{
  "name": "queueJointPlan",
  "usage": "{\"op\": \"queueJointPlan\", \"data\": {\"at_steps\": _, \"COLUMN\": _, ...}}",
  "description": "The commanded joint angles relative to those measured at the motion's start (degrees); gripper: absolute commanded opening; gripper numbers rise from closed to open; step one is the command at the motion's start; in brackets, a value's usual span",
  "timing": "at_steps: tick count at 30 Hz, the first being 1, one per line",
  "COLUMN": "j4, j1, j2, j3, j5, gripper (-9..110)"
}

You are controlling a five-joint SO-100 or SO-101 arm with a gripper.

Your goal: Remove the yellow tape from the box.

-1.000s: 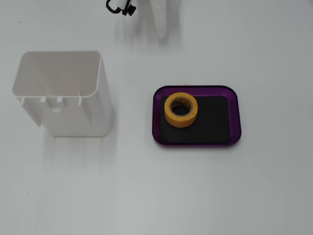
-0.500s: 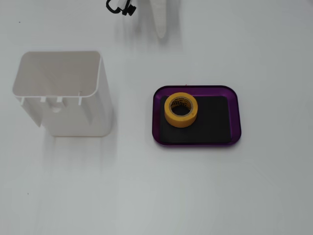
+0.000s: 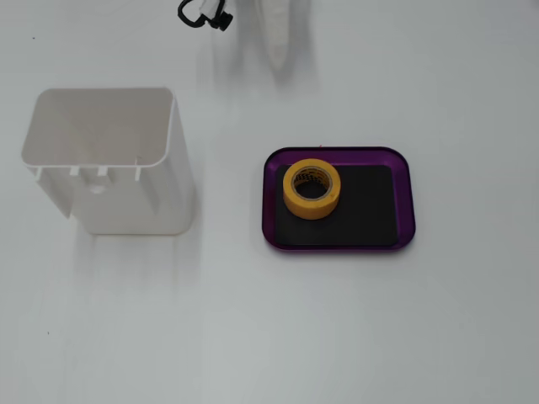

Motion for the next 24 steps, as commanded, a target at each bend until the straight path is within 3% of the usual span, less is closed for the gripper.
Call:
{"op": "queueJointPlan", "data": {"at_steps": 1, "j4": -0.8, "j1": 0.8, "j2": -8.3, "j3": -8.4, "j5": -1.7, "gripper": 0}}
{"op": "queueJointPlan", "data": {"at_steps": 5, "j4": -0.8, "j1": 0.1, "j2": -29.5, "j3": -20.9, "j5": -1.8, "gripper": 0}}
{"op": "queueJointPlan", "data": {"at_steps": 13, "j4": 5.2, "j1": -3.6, "j2": -70.1, "j3": -51.3, "j5": -1.7, "gripper": 12}}
{"op": "queueJointPlan", "data": {"at_steps": 24, "j4": 7.0, "j1": -9.4, "j2": -92.5, "j3": -76.7, "j5": 2.1, "gripper": 12}}
